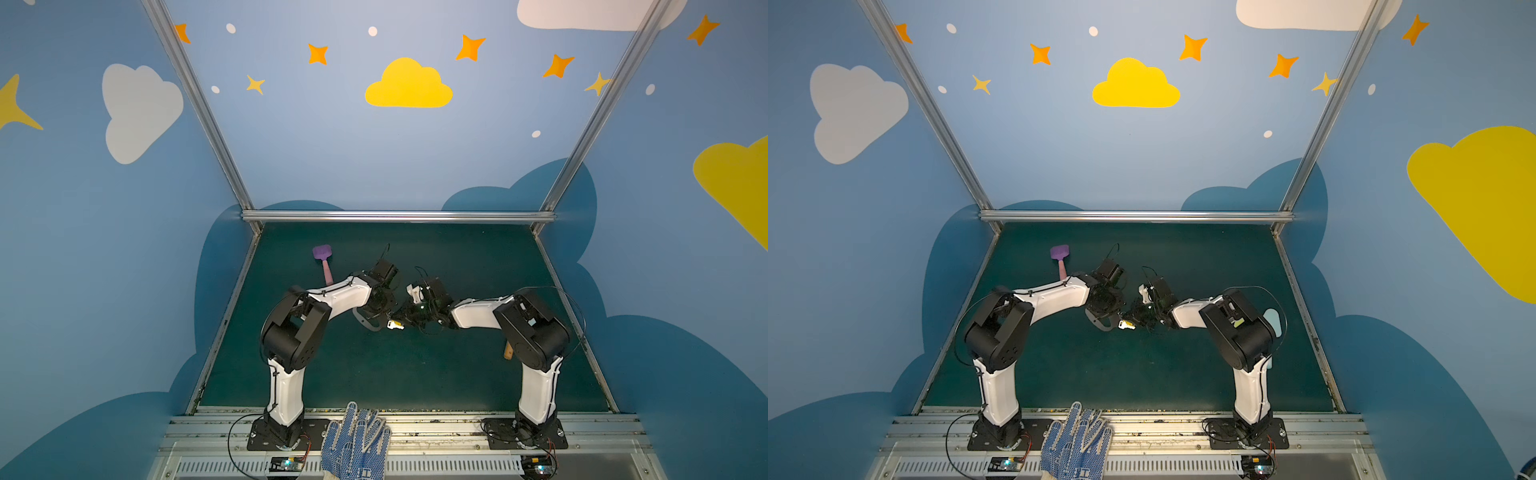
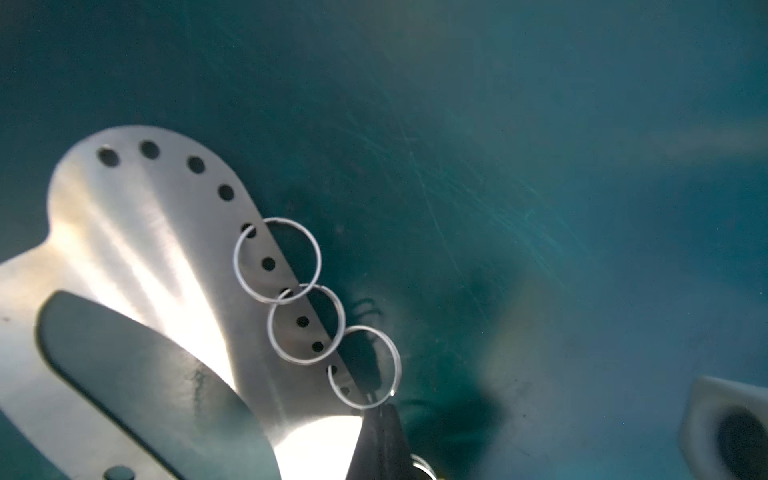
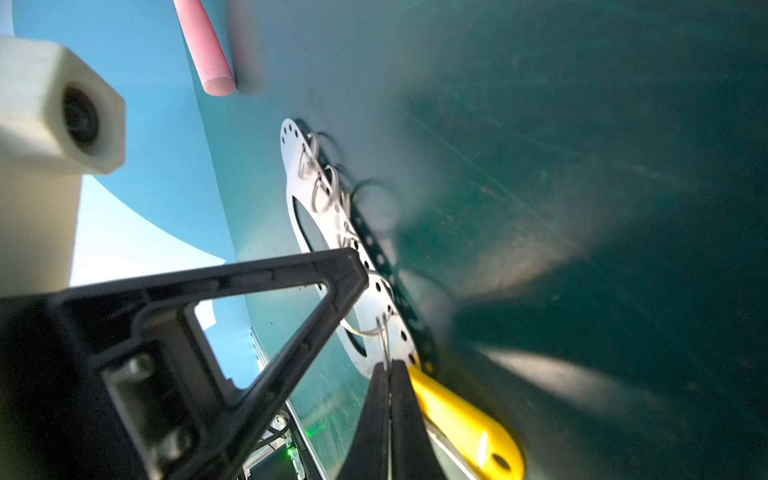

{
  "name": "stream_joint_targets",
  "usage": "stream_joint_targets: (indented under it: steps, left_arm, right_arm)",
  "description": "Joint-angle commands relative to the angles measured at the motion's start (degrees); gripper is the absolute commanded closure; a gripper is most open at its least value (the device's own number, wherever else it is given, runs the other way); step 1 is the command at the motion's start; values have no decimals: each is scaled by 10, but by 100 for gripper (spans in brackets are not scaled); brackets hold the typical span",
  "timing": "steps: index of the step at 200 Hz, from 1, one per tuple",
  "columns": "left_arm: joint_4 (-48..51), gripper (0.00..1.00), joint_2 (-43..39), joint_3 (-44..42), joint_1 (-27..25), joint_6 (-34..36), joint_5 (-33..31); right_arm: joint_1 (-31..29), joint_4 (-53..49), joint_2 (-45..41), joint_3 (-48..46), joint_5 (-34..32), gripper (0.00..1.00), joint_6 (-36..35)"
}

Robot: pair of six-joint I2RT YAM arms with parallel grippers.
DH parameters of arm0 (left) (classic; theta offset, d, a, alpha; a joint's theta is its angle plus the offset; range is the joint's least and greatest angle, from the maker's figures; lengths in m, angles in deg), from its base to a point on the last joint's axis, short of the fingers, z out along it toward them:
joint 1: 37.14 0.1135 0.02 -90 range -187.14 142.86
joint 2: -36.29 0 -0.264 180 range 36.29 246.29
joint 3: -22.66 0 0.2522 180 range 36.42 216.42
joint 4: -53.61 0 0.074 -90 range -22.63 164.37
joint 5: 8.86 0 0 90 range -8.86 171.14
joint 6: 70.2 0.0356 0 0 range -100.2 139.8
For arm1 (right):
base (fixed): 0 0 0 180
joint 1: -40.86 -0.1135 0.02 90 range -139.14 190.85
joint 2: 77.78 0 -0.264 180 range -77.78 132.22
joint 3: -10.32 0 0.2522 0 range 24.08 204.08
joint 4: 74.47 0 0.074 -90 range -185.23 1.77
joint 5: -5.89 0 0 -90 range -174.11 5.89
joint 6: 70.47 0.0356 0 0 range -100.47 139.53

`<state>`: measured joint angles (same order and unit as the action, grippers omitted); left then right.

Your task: Put the keys on the keyring

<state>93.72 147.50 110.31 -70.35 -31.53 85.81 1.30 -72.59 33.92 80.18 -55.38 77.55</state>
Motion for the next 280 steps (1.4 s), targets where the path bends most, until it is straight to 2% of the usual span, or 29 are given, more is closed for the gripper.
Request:
stream_joint_targets:
  steps: [1,280]
  left_arm:
    - [-1,96,-20,-6,1,-4,1]
    - [-57,96,-42,-31,2,-36,15]
  right_arm:
    - [-5,3,3,5,2,100,-1]
    - [-23,19,40,30,61,100,-4]
